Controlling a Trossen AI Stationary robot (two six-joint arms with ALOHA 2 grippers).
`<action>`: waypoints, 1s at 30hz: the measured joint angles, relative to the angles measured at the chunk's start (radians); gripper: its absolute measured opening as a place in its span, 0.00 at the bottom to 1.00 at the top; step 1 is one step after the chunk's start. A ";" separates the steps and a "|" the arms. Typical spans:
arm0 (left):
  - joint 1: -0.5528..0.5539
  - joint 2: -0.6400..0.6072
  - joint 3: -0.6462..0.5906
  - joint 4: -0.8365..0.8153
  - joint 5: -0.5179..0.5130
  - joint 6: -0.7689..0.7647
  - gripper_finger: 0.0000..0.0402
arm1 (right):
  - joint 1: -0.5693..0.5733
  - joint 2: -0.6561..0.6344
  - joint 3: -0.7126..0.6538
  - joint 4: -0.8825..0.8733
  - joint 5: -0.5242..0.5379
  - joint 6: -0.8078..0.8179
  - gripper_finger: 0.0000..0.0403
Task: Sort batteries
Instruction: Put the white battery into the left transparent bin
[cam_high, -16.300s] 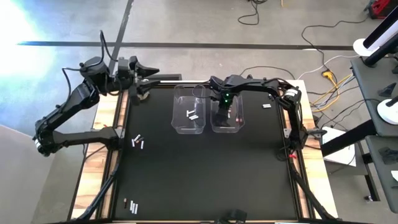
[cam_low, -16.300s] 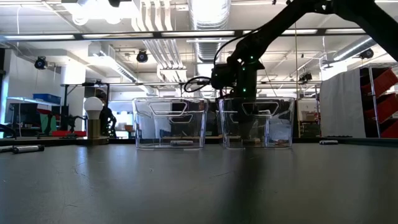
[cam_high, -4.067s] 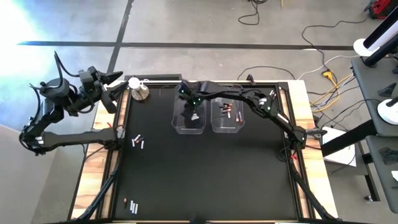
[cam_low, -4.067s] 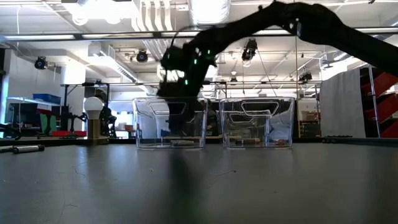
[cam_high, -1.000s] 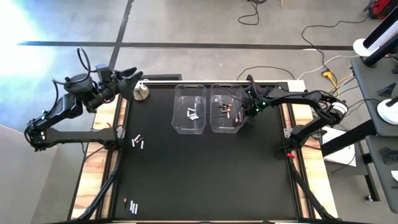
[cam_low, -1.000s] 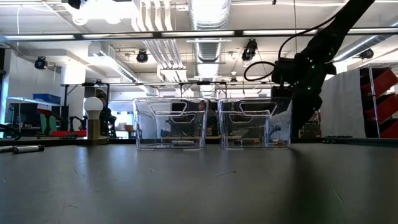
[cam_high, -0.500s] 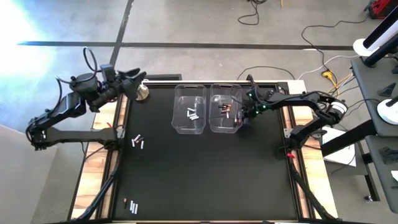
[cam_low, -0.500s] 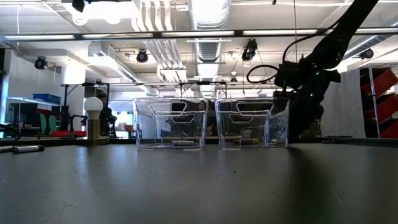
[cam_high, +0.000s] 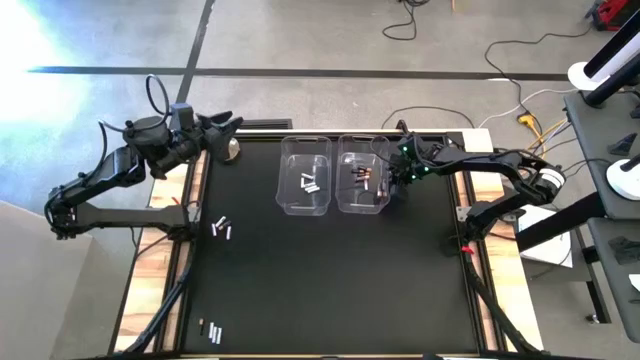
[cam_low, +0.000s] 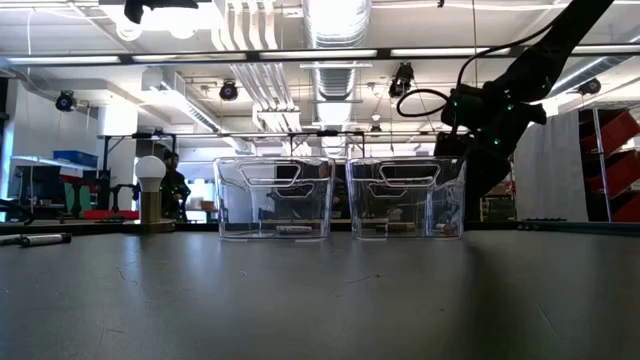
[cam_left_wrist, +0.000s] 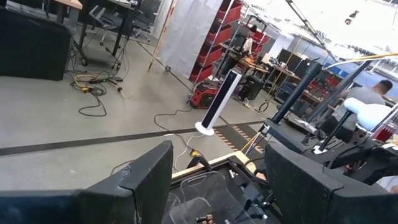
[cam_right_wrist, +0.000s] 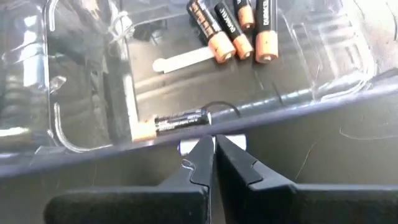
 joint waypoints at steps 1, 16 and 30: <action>0.000 0.000 0.006 0.001 0.004 -0.003 0.58 | 0.000 0.007 0.000 0.005 -0.001 0.000 0.02; -0.002 0.000 0.075 0.000 0.047 -0.027 0.58 | -0.018 0.083 -0.002 0.080 -0.001 -0.008 0.02; -0.002 0.022 0.075 0.000 0.047 -0.039 0.58 | -0.040 -0.091 0.067 -0.330 0.215 0.307 0.09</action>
